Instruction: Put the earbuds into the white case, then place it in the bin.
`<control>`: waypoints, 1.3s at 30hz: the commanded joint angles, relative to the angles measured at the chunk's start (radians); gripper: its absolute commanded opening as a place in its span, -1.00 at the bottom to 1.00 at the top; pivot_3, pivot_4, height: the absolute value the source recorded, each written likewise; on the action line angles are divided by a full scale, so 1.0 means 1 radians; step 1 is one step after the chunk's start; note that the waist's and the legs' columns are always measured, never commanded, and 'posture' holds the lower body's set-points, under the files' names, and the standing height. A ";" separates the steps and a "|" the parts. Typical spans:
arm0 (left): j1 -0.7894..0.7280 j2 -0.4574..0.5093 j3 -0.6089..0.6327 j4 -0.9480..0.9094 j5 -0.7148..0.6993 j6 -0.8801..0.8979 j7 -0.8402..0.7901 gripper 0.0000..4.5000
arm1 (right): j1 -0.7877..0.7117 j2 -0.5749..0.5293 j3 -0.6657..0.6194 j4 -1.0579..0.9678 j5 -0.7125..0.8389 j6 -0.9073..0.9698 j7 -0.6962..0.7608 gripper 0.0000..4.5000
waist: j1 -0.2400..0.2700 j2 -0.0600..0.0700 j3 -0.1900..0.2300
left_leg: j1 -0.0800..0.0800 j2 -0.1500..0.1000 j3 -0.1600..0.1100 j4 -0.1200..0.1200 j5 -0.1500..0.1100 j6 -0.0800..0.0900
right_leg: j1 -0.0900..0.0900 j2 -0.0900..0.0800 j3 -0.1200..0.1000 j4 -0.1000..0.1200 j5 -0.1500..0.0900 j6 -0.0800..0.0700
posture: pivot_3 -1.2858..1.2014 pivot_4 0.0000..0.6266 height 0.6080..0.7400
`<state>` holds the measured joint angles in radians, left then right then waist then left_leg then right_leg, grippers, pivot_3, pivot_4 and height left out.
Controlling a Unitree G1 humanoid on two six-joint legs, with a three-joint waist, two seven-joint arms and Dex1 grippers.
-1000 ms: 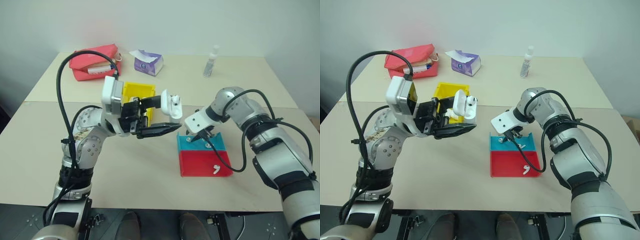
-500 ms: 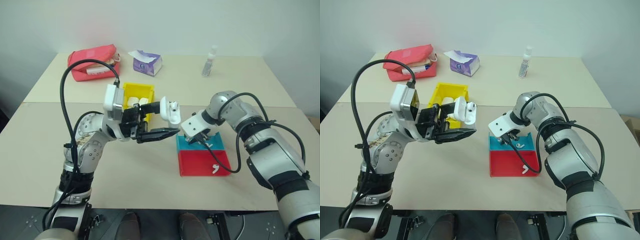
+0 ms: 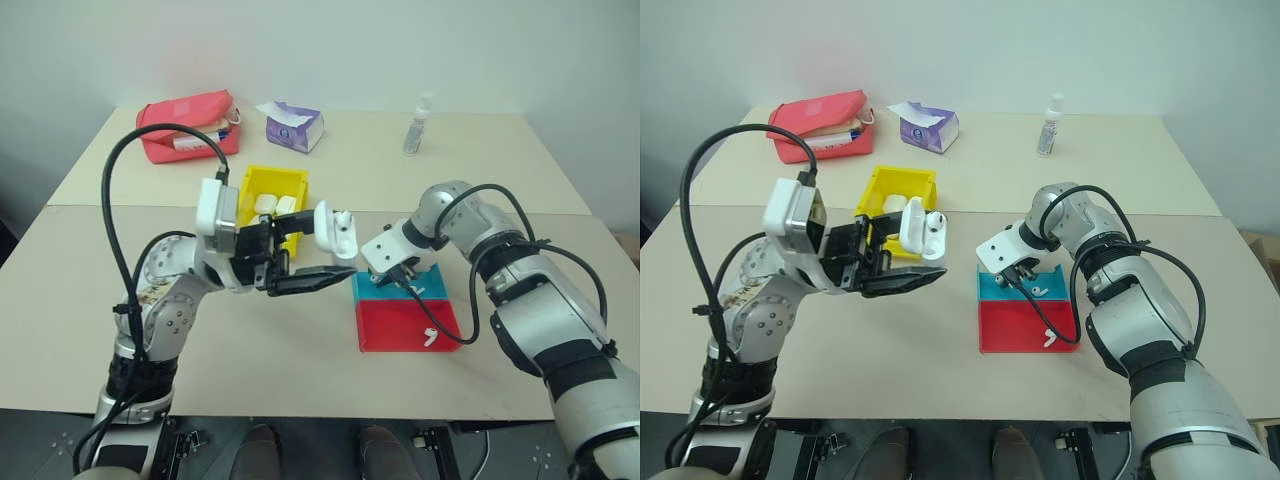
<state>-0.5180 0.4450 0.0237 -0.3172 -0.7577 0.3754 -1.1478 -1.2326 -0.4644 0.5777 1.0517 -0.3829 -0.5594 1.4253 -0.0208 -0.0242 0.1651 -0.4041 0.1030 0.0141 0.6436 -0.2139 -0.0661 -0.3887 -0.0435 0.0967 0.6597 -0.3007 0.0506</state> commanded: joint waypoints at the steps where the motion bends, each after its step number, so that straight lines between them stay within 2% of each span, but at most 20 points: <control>1: -0.042 0.009 0.023 -0.002 -0.030 0.003 0.004 0.27 | 0.008 0.005 -0.004 0.009 -0.010 -0.008 0.009 -0.44 | 0.000 0.000 0.000 | 0.000 0.000 0.000 0.000 0.000 0.000 | 0.000 0.000 0.000 0.000 0.000 0.000 | 0.03 -0.52 1.00; 3: -0.055 0.011 0.021 0.001 -0.033 0.010 0.008 0.27 | 0.013 0.004 -0.006 0.005 -0.008 -0.004 0.014 -0.70 | 0.000 0.000 0.000 | 0.000 0.000 0.000 0.000 0.000 0.000 | 0.000 0.000 0.000 0.001 0.000 0.000 | 0.03 -0.52 1.00; 10: -0.098 -0.001 0.005 0.048 -0.021 0.009 0.003 0.27 | 0.039 -0.005 -0.040 -0.018 0.031 0.025 0.039 -0.70 | 0.000 0.000 0.000 | 0.000 0.000 0.000 0.000 0.000 0.000 | 0.000 0.000 0.000 0.001 0.000 0.000 | 0.03 -0.52 1.00; 14: -0.114 -0.003 -0.002 0.066 -0.020 0.011 -0.006 0.27 | 0.066 -0.025 -0.114 -0.084 0.106 0.116 0.074 -0.70 | 0.000 0.000 0.000 | 0.000 0.000 0.000 0.000 0.000 0.000 | 0.000 0.000 0.000 0.001 0.000 0.000 | 0.03 -0.52 1.00; 19: -0.122 -0.010 -0.008 0.074 -0.024 0.012 -0.014 0.27 | 0.128 -0.078 -0.266 -0.281 0.287 0.388 0.132 -0.70 | 0.003 0.000 0.000 | -0.001 0.000 0.000 0.000 0.000 0.000 | 0.000 0.000 0.000 0.000 0.000 0.000 | 0.03 -0.52 1.00; 24: -0.124 -0.025 -0.014 0.107 -0.011 -0.003 -0.028 0.27 | 0.239 -0.128 -0.462 -0.545 0.511 0.773 0.076 -0.70 | 0.008 0.000 0.000 | -0.001 0.000 0.000 0.000 0.000 0.000 | 0.000 0.000 0.000 -0.001 0.000 0.000 | 0.03 -0.52 1.00; 28: -0.118 -0.022 -0.001 0.126 -0.010 -0.007 -0.034 0.27 | 0.376 -0.130 -0.695 -0.803 0.765 1.144 -0.082 -0.70 | 0.011 0.000 0.000 | -0.002 0.000 -0.001 0.000 0.000 0.000 | 0.000 0.000 -0.001 -0.001 0.000 0.000 | 0.03 -0.52 1.00; 32: -0.118 -0.012 0.022 0.151 -0.018 -0.005 -0.041 0.27 | 0.505 -0.055 -0.932 -1.039 1.051 1.418 -0.303 -0.70 | 0.010 0.000 0.000 | -0.003 0.000 -0.001 0.000 0.000 0.000 | 0.000 0.000 -0.001 -0.001 0.000 0.000 | 0.03 -0.52 1.00; 35: -0.121 -0.016 0.020 0.191 -0.009 -0.011 -0.061 0.27 | 0.563 0.070 -1.073 -1.223 1.299 1.557 -0.554 -0.70 | 0.002 0.000 0.000 | -0.002 0.000 -0.001 -0.001 0.000 0.000 | 0.000 0.000 0.000 -0.001 0.000 0.000 | 0.03 -0.52 1.00; 39: -0.139 -0.036 -0.001 0.222 0.007 -0.021 -0.078 0.27 | 0.631 0.206 -1.093 -1.457 1.543 1.564 -0.809 -0.70 | 0.001 0.000 0.000 | -0.002 0.000 -0.001 -0.001 0.000 0.000 | -0.001 0.000 0.000 0.001 0.000 0.000 | 0.03 -0.52 1.00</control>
<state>-0.6299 0.4142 0.0189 -0.0874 -0.7478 0.3742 -1.2173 -0.5990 -0.2670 -0.4966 -0.3084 1.0548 1.0070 0.6940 -0.0200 -0.0239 0.1651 -0.4068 0.1028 0.0128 0.6428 -0.2140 -0.0659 -0.3899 -0.0431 0.0964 0.6603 -0.3008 0.0509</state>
